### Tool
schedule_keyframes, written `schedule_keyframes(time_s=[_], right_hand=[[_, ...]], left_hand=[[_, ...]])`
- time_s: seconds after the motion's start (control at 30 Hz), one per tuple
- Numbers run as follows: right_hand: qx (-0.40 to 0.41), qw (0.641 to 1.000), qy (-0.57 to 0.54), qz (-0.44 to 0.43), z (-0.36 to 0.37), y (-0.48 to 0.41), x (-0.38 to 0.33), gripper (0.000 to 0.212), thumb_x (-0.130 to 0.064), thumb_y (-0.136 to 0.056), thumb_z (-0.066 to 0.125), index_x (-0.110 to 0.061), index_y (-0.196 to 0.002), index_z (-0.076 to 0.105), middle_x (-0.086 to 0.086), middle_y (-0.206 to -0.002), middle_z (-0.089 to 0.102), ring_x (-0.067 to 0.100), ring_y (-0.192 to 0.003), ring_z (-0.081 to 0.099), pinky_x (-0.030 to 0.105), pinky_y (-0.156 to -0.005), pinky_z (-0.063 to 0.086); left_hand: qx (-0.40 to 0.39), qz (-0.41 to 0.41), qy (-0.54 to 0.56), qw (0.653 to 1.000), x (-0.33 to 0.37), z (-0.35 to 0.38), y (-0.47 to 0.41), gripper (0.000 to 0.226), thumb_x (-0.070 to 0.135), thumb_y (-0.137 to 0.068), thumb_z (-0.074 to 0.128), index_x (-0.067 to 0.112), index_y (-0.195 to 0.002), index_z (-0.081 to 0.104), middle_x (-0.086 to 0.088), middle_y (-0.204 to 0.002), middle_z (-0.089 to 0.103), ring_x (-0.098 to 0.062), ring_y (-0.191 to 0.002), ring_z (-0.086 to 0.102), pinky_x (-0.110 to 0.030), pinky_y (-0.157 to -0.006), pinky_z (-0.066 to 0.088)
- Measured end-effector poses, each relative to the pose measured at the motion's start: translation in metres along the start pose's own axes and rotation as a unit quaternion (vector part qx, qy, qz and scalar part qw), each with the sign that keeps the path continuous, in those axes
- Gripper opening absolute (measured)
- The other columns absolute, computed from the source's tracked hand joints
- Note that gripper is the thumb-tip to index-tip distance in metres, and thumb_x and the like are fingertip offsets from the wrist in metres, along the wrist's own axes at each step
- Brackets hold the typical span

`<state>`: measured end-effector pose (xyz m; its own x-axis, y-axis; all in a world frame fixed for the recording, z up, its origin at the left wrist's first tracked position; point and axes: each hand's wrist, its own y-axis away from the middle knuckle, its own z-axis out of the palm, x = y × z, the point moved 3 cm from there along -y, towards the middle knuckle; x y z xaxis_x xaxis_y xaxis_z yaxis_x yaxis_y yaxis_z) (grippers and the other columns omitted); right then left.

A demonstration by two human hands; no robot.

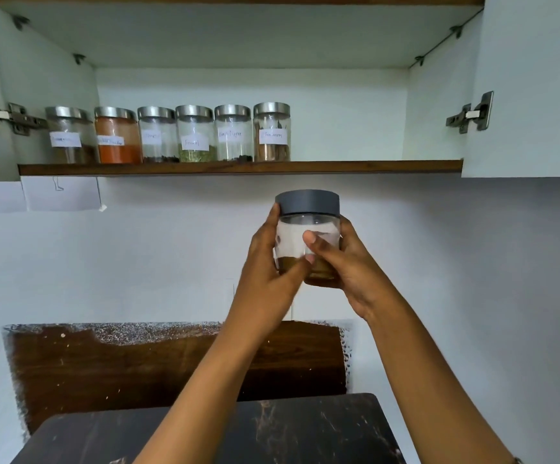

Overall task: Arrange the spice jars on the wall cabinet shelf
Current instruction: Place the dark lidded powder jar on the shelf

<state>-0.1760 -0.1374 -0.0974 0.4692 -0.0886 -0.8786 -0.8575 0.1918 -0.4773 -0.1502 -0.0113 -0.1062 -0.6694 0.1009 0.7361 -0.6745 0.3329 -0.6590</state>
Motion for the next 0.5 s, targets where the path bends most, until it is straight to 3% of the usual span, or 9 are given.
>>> schedule_keyframes(time_s=[0.1, 0.2, 0.3, 0.4, 0.5], right_hand=[[-0.009, 0.999, 0.039, -0.016, 0.005, 0.005, -0.009, 0.077, -0.061, -0.069, 0.053, -0.042, -0.14, 0.029, -0.006, -0.138, 0.048, 0.02, -0.118, 0.055, 0.042, -0.095, 0.051], [-0.005, 0.999, 0.041, -0.018, 0.003, 0.011, -0.018, 0.064, -0.061, -0.08, 0.037, -0.046, -0.141, 0.026, -0.007, -0.143, 0.04, 0.023, -0.126, 0.048, 0.041, -0.099, 0.045], [0.013, 0.998, 0.057, -0.022, -0.002, 0.014, -0.024, 0.051, -0.05, -0.089, 0.041, -0.045, -0.139, 0.032, -0.014, -0.135, 0.042, 0.02, -0.122, 0.05, 0.037, -0.096, 0.047], [0.023, 0.999, 0.03, -0.031, -0.006, 0.016, -0.028, 0.041, -0.031, -0.095, 0.049, -0.039, -0.134, 0.043, -0.014, -0.127, 0.049, 0.015, -0.118, 0.053, 0.032, -0.09, 0.051], [0.008, 0.999, -0.024, -0.028, -0.004, 0.016, -0.027, 0.044, -0.028, -0.086, 0.059, -0.035, -0.129, 0.05, -0.011, -0.121, 0.059, 0.015, -0.115, 0.057, 0.04, -0.097, 0.05]], left_hand=[[-0.015, -0.014, -0.009, 1.0, 0.0, 0.003, -0.002, 0.083, 0.03, -0.089, 0.06, 0.045, -0.146, 0.002, 0.016, -0.151, 0.023, 0.003, -0.13, 0.032, -0.008, -0.089, 0.035], [0.002, -0.035, 0.041, 0.999, -0.001, -0.006, -0.01, 0.086, 0.033, -0.084, 0.065, 0.041, -0.149, 0.008, 0.007, -0.154, 0.028, -0.012, -0.134, 0.037, -0.025, -0.099, 0.038], [-0.002, -0.034, 0.124, 0.992, -0.004, -0.013, -0.016, 0.079, 0.031, -0.078, 0.072, 0.037, -0.144, 0.03, 0.003, -0.139, 0.049, -0.017, -0.122, 0.053, -0.027, -0.095, 0.048], [-0.012, -0.042, 0.222, 0.974, -0.006, -0.018, -0.022, 0.066, 0.029, -0.076, 0.068, 0.025, -0.137, 0.045, -0.006, -0.129, 0.059, -0.024, -0.114, 0.06, -0.034, -0.09, 0.053], [-0.027, -0.079, 0.385, 0.919, -0.004, -0.016, -0.022, 0.06, 0.028, -0.077, 0.067, 0.007, -0.131, 0.05, -0.016, -0.119, 0.062, -0.028, -0.105, 0.061, -0.035, -0.082, 0.055]])
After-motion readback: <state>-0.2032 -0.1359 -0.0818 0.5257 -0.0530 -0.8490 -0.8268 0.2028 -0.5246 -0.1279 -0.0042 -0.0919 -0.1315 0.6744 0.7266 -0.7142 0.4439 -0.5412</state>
